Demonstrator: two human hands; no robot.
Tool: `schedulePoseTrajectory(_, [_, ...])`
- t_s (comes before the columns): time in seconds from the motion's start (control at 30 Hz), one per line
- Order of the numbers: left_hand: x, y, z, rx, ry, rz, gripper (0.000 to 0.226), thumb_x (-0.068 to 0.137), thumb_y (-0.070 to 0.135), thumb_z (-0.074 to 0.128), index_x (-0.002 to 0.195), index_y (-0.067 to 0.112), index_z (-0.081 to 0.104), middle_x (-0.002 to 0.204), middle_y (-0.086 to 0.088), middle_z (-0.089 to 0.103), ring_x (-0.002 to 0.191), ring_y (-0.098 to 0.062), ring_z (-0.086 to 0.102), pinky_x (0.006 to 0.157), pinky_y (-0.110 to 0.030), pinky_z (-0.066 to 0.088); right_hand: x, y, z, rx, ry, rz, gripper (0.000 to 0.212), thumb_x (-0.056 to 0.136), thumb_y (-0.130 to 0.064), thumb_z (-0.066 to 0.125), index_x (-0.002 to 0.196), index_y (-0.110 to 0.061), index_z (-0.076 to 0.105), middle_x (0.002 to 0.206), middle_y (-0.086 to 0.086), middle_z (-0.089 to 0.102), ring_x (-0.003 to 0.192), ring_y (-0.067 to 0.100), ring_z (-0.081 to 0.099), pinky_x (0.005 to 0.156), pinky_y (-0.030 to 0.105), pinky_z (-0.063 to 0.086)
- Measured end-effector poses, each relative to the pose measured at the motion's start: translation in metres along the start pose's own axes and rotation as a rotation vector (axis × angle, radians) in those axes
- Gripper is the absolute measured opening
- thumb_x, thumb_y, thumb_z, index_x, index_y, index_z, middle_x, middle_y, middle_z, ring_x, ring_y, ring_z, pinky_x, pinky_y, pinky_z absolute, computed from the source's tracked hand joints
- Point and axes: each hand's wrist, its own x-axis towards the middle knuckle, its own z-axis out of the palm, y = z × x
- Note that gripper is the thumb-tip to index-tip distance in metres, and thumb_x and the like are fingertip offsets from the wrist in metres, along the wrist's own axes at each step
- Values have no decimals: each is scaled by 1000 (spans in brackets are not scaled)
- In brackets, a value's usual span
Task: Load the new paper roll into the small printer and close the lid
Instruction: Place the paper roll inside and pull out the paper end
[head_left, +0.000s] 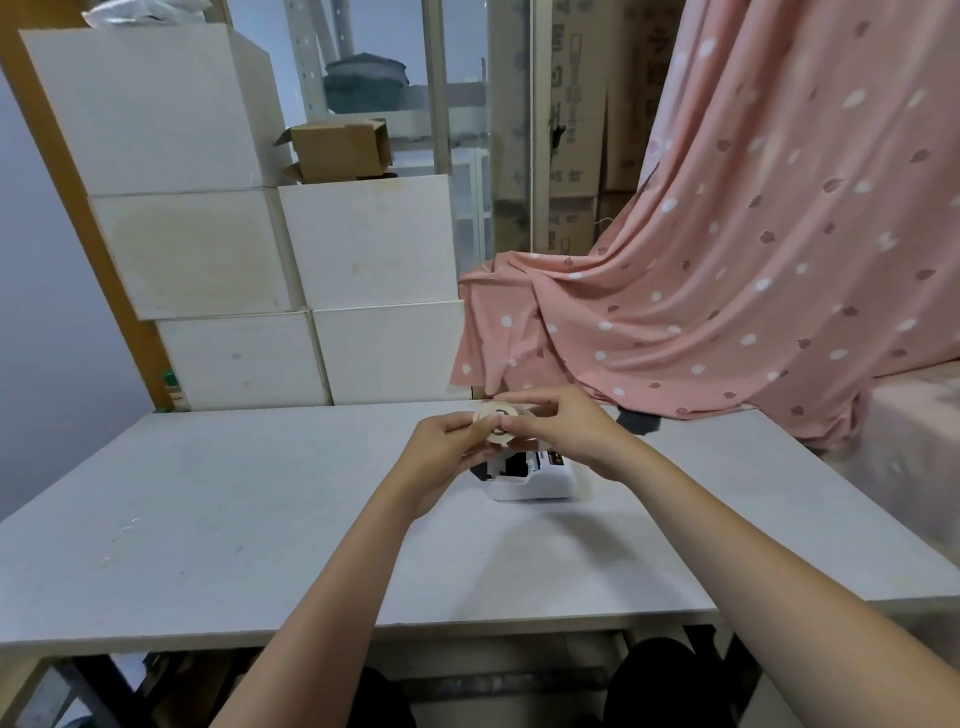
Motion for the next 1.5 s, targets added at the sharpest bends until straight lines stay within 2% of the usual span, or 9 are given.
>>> schedulePoseTrajectory(0.2, [5,-8,2,11,10,9,34,94,21,67,116,-4,68,115,-14,74,107,-27,71,98,-34,54,-7,17,-15,-50,59,-39,26,102,-21,59,118,-31,75,112,2,76,82,21,74,90,40,60])
schedulePoseTrajectory(0.33, [7,-9,5,-52,56,-1,31,93,20,68,114,-4,70,113,-14,74,103,-25,73,92,-30,57,-7,36,-11,-277,145,-61,28,103,-31,54,118,-49,70,108,-11,76,94,21,73,89,34,55])
schedulePoseTrajectory(0.47, [10,-9,10,-19,109,19,29,91,19,71,112,-1,71,107,-15,76,102,-27,73,96,-36,56,-15,40,-6,-323,126,-68,36,102,-39,53,136,-44,60,98,-27,70,84,-11,60,88,10,44])
schedulePoseTrajectory(0.73, [8,-7,14,62,86,123,36,86,20,77,122,18,70,115,-4,75,111,-22,69,105,-41,50,-14,24,-5,45,324,-63,17,94,-37,68,92,-27,81,97,-8,79,101,12,72,97,37,55])
schedulePoseTrajectory(0.93, [5,-4,17,87,3,168,38,87,15,76,124,17,67,118,-3,74,115,-18,67,100,-33,51,-12,5,-18,2,130,-123,24,90,-22,75,113,-30,73,112,-9,76,106,5,71,97,30,55])
schedulePoseTrajectory(1.07, [4,-5,20,137,-6,199,35,88,19,74,123,23,67,118,1,74,114,-15,67,97,-29,53,-16,-2,-22,18,17,-123,30,87,-17,78,99,-44,74,107,-18,77,107,3,71,98,26,55])
schedulePoseTrajectory(1.23, [5,-10,22,79,11,176,40,85,18,77,124,15,67,117,-5,74,114,-19,68,99,-33,52,-23,3,-22,-95,-26,-131,31,96,-30,67,126,-38,69,122,-12,72,119,7,65,104,30,51])
schedulePoseTrajectory(1.4, [6,-12,20,54,35,146,39,84,16,78,122,14,68,114,-6,75,111,-19,69,95,-29,54,-25,9,-20,-514,-35,-63,71,97,-48,58,158,-41,22,160,-16,33,148,5,27,107,20,24])
schedulePoseTrajectory(1.5, [7,-11,19,78,35,156,40,83,16,79,122,13,69,113,-9,75,110,-21,70,94,-32,54,-24,6,-20,-442,-23,-121,57,98,-47,58,151,-44,39,152,-21,46,137,-2,42,114,25,33])
